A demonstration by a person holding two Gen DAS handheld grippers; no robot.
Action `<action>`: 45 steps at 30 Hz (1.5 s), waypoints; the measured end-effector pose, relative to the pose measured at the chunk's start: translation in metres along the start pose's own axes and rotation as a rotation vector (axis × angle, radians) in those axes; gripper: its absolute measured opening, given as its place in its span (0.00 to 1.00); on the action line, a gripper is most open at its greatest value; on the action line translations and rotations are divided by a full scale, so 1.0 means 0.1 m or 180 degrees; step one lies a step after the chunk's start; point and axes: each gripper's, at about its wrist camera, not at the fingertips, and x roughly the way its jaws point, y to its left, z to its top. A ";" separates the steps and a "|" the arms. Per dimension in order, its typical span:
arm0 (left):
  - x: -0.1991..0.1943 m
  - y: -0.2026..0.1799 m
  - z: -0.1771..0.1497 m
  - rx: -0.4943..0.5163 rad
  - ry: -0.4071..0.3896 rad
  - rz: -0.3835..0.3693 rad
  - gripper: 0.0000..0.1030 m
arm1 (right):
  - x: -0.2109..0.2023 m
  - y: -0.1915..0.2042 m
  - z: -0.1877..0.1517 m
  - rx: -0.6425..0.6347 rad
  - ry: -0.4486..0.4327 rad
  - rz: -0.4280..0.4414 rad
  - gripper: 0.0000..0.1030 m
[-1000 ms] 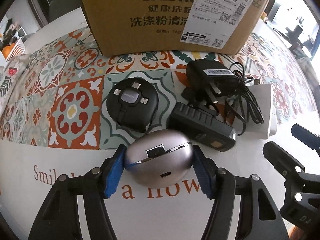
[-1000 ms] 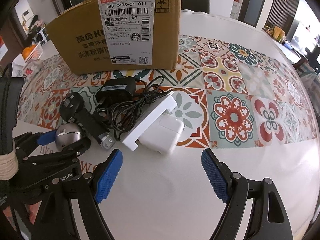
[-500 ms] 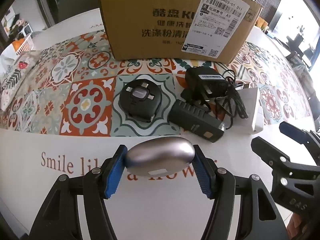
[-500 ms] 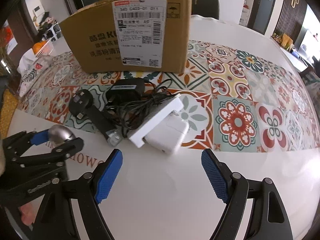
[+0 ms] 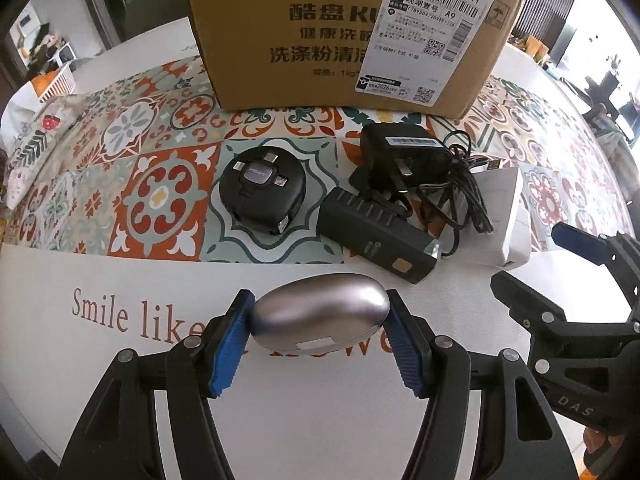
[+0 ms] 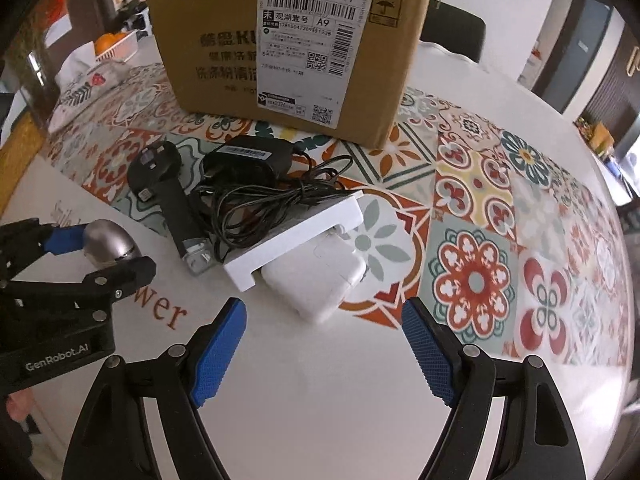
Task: Organize rigid objects
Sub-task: 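Grasp the white charger with the right gripper while the left holds the silver device, then carry the silver device and white charger over the box with both grippers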
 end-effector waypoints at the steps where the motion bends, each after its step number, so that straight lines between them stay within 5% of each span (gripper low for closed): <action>1: 0.00 0.00 0.00 -0.0002 0.0003 0.0013 0.62 | 0.02 0.00 0.01 -0.0019 -0.0015 0.0011 0.76; 13: 0.01 0.09 0.09 -0.0103 -0.0009 0.0192 0.62 | 0.18 0.01 0.09 0.0109 -0.0212 0.0115 0.59; 31: -0.20 -0.06 0.01 0.0046 -0.0082 0.0039 0.62 | -0.17 -0.06 -0.13 0.0396 -0.0221 0.0055 0.58; 45: -0.89 0.08 0.13 0.0197 -0.0554 -0.0121 0.62 | -0.81 0.12 0.02 0.0464 -0.0596 -0.0059 0.58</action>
